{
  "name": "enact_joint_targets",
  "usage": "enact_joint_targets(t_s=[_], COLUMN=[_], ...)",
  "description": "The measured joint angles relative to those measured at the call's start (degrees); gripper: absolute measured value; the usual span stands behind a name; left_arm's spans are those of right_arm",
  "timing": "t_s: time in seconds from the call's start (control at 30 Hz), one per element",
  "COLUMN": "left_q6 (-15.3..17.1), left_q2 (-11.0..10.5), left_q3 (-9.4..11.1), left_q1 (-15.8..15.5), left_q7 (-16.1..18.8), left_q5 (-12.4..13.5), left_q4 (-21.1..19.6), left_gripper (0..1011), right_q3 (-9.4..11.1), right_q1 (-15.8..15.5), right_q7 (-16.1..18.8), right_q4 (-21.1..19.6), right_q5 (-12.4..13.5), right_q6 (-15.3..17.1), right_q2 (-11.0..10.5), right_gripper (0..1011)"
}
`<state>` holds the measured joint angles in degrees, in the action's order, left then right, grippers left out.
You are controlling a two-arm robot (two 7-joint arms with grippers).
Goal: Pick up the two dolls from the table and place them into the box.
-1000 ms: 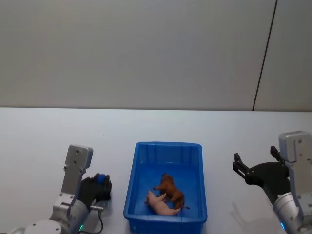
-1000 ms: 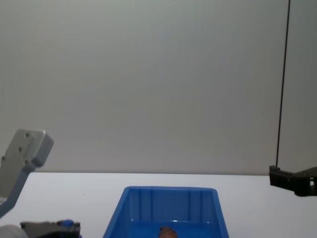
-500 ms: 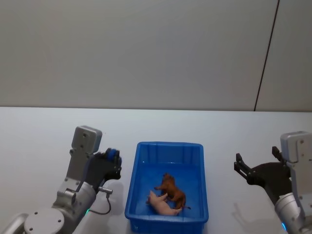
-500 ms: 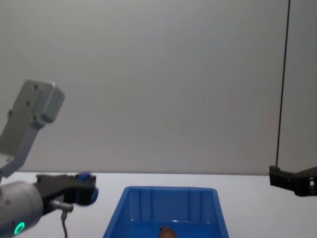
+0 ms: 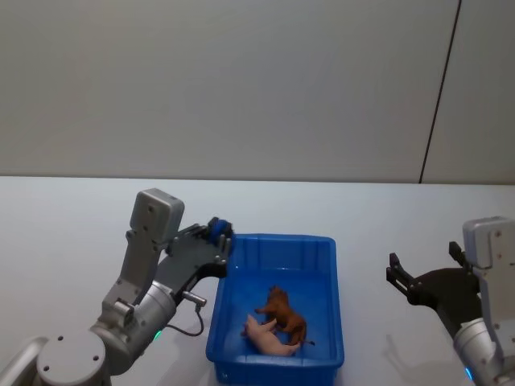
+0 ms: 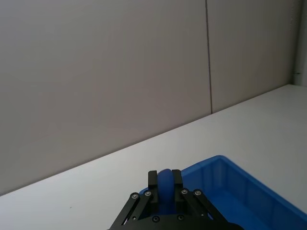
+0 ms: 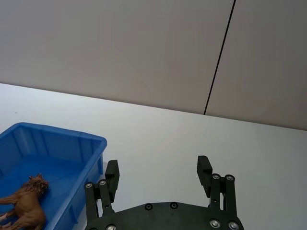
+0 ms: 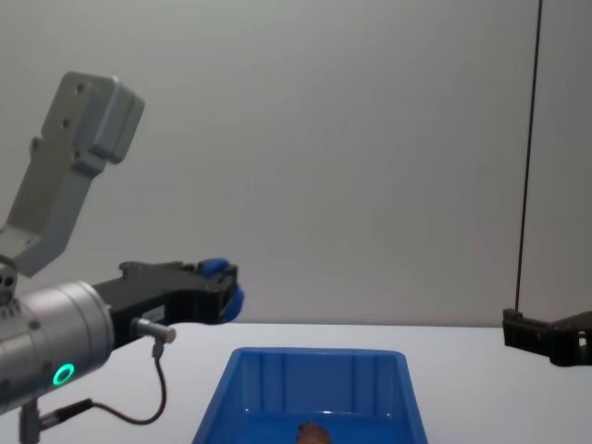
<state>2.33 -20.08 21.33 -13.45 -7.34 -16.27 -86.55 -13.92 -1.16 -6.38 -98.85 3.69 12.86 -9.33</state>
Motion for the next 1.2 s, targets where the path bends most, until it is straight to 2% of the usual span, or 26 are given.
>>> enact_joint_targets(t_s=[0.13, 0.23, 0.27, 0.3, 0.4, 0.43, 0.5, 0.53, 0.9, 1.03, 1.2], left_q6=[-1.2, -1.9, -2.3, -2.4, -3.0, -3.1, -3.4, -3.6, -4.7, -4.9, -5.0], left_q2=[0.1, 0.2, 0.3, 0.4, 0.6, 0.6, 0.7, 0.9, 2.1, 2.4, 2.6], left_q3=[0.1, 0.2, 0.3, 0.3, 0.5, 0.5, 0.6, 0.7, 1.6, 1.9, 2.1], left_q1=[-0.3, -0.6, -0.7, -0.8, -1.2, -1.3, -1.5, -1.7, -3.5, -3.9, -4.3], left_q7=[-3.0, -5.5, -6.7, -7.3, -9.9, -10.6, -12.0, -13.3, -22.8, -24.7, -26.4], left_q5=[-0.3, -0.6, -0.8, -0.9, -1.2, -1.3, -1.4, -1.6, -2.6, -2.7, -2.8], left_q4=[-0.2, -0.2, -0.2, -0.2, 0.0, 0.1, 0.3, 0.5, 2.5, 3.0, 3.4], left_gripper=[201, 313, 313, 376, 454, 512, 523, 592, 931, 1001, 1001], right_q3=[0.0, 0.0, 0.0, 0.0, 0.0, 0.0, 0.0, 0.0, 0.0, 0.0, 0.0], right_q1=[0.0, 0.0, 0.0, 0.0, 0.0, 0.0, 0.0, 0.0, 0.0, 0.0, 0.0], right_q7=[0.0, 0.0, 0.0, 0.0, 0.0, 0.0, 0.0, 0.0, 0.0, 0.0, 0.0], right_q4=[0.0, 0.0, 0.0, 0.0, 0.0, 0.0, 0.0, 0.0, 0.0, 0.0, 0.0], right_q5=[0.0, 0.0, 0.0, 0.0, 0.0, 0.0, 0.0, 0.0, 0.0, 0.0, 0.0], right_q6=[0.0, 0.0, 0.0, 0.0, 0.0, 0.0, 0.0, 0.0, 0.0, 0.0, 0.0], right_q2=[0.0, 0.0, 0.0, 0.0, 0.0, 0.0, 0.0, 0.0, 0.0, 0.0, 0.0], right_gripper=[1001, 1001, 1001, 1001, 1001, 1001, 1001, 1001, 1001, 1001, 1001])
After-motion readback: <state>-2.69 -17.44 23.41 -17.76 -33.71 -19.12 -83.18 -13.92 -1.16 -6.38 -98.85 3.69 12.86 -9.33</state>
